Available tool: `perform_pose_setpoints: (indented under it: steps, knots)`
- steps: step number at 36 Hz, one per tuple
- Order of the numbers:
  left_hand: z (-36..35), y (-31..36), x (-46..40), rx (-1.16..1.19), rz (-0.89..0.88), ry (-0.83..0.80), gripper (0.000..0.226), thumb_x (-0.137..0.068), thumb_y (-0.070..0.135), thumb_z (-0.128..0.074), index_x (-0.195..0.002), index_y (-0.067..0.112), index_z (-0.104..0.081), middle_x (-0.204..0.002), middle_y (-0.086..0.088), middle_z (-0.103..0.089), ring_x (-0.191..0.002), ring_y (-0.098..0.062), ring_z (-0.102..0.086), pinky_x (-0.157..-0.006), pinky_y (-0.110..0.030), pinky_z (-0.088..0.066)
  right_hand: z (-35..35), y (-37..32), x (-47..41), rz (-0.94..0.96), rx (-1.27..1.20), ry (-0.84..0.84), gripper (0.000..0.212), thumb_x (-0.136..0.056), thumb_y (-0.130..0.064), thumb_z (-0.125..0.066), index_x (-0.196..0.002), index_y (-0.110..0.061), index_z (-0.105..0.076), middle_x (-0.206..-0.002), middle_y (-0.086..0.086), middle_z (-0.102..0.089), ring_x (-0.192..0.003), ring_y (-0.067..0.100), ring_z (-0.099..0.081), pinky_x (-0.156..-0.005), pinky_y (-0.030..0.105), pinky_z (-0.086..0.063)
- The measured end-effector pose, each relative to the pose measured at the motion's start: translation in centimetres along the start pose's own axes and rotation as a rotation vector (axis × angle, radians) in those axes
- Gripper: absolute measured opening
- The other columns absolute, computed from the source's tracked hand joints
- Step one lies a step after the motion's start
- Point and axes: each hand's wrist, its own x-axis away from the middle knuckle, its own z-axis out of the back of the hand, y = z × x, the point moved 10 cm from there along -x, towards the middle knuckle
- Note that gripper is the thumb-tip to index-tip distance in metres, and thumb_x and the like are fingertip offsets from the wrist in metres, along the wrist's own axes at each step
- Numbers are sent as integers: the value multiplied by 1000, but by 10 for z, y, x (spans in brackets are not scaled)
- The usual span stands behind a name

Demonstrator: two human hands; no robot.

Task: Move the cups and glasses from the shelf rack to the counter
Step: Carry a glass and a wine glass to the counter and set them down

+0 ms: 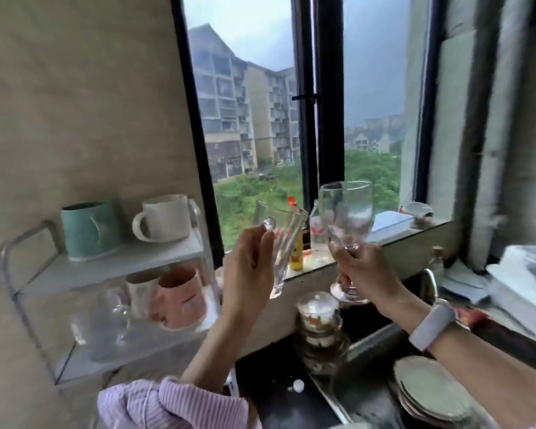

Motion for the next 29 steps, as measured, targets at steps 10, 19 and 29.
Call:
perform_pose_setpoints:
  steps: [10, 19, 29]
  knots:
    - [-241, 104, 93, 297, 24, -350, 17, -92, 19, -50, -75, 18, -49, -58, 13, -48, -55, 2, -45, -53, -18, -31, 272, 91, 95, -297, 157, 328, 41, -90, -18, -54, -49, -15, -47, -31, -5, -40, -26, 8, -37, -33, 17, -31]
    - [-439, 236, 196, 492, 53, -606, 19, -94, 20, -47, -78, 12, -53, -63, 6, -54, -61, -17, -52, -60, -31, -36, 510, 133, 213, -509, 287, 585, 35, -88, -22, -55, -54, -17, -46, -38, -3, -38, -35, 16, -38, -44, 25, -31]
    - [-607, 388, 268, 685, -38, -811, 29, -95, 24, -42, -68, 16, -38, -58, 9, -40, -53, -4, -39, -55, -30, -27, 707, 134, 318, -615, 351, 900, 24, -89, -23, -53, -65, -16, -53, -34, -11, -33, -32, 11, -35, -38, 19, -26]
